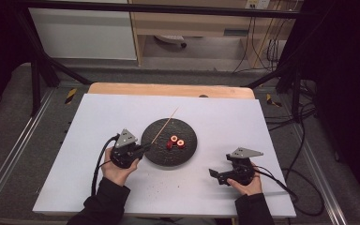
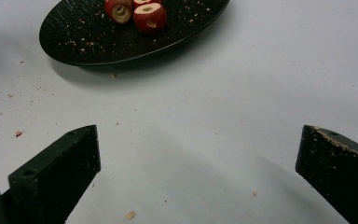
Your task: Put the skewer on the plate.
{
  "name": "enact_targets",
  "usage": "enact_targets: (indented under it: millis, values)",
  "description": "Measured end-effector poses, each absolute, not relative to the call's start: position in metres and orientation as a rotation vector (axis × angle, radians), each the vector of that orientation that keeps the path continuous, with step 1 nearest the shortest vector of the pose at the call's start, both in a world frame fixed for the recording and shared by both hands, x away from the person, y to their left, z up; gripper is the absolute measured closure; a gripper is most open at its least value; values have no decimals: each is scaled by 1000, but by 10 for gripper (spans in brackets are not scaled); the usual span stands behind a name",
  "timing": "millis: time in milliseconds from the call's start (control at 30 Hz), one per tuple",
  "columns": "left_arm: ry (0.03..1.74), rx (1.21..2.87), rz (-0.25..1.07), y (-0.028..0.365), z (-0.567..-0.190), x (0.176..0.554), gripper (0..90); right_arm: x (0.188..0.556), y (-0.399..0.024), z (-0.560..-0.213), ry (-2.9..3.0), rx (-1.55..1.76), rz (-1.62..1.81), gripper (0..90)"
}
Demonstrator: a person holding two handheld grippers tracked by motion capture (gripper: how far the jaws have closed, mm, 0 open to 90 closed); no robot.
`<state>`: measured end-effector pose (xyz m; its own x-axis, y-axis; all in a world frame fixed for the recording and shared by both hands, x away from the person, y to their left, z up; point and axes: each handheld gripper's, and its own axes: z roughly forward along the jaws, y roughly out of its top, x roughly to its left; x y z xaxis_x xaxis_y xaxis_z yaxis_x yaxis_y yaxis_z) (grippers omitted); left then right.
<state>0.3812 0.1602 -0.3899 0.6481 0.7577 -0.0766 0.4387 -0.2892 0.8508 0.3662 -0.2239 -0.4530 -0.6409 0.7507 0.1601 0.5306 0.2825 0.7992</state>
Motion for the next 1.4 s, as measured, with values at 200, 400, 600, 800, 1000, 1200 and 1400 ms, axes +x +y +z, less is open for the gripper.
enact_targets:
  millis: [200,400,600,800,1000,1200,1400]
  values:
    - [963,1943,437,152,-392,392,884,364,-226,-455,2313,1183,1273,9]
    - [999,1967,449,144,-397,406,884,363,-227,-455,2311,1180,1289,10]
    - [1047,1997,458,138,-407,420,884,363,-228,-455,2310,1177,1300,12]
    - [1079,2031,455,133,-419,429,884,363,-228,-455,2312,1180,1297,11]
    - [1077,2072,458,127,-425,429,884,363,-227,-456,2312,1186,1291,12]
    - [1072,2116,464,122,-431,427,884,363,-227,-456,2313,1185,1293,13]
    - [1086,2122,458,119,-434,429,884,363,-227,-457,2318,1189,1290,13]
